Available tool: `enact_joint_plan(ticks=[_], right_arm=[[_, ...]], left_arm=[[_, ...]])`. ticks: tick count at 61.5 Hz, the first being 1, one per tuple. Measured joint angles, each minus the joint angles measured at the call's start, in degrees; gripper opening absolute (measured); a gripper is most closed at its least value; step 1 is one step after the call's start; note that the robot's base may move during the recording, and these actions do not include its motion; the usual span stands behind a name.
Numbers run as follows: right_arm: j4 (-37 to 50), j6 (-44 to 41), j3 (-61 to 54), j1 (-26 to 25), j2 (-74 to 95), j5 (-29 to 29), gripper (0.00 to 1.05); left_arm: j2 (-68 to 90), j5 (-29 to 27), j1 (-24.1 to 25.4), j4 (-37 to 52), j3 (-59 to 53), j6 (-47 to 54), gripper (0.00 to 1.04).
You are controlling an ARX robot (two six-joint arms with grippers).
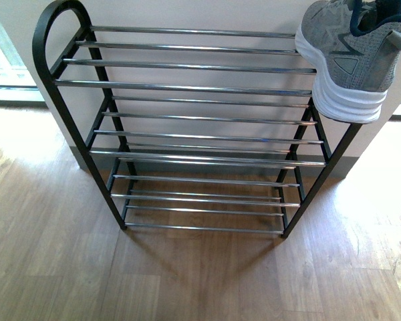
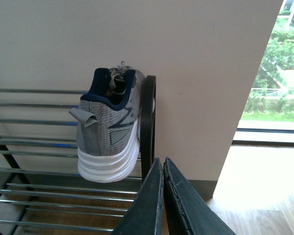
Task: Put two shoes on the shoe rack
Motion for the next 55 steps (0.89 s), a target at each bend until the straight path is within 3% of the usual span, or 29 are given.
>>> enact_joint_plan(ticks=[55], right_arm=[[-29.11, 0.0, -2.29, 0.0, -33.73, 0.02, 0.01]], left_arm=[[0.0, -0.02, 0.0, 0.0, 0.0, 0.02, 0.01]])
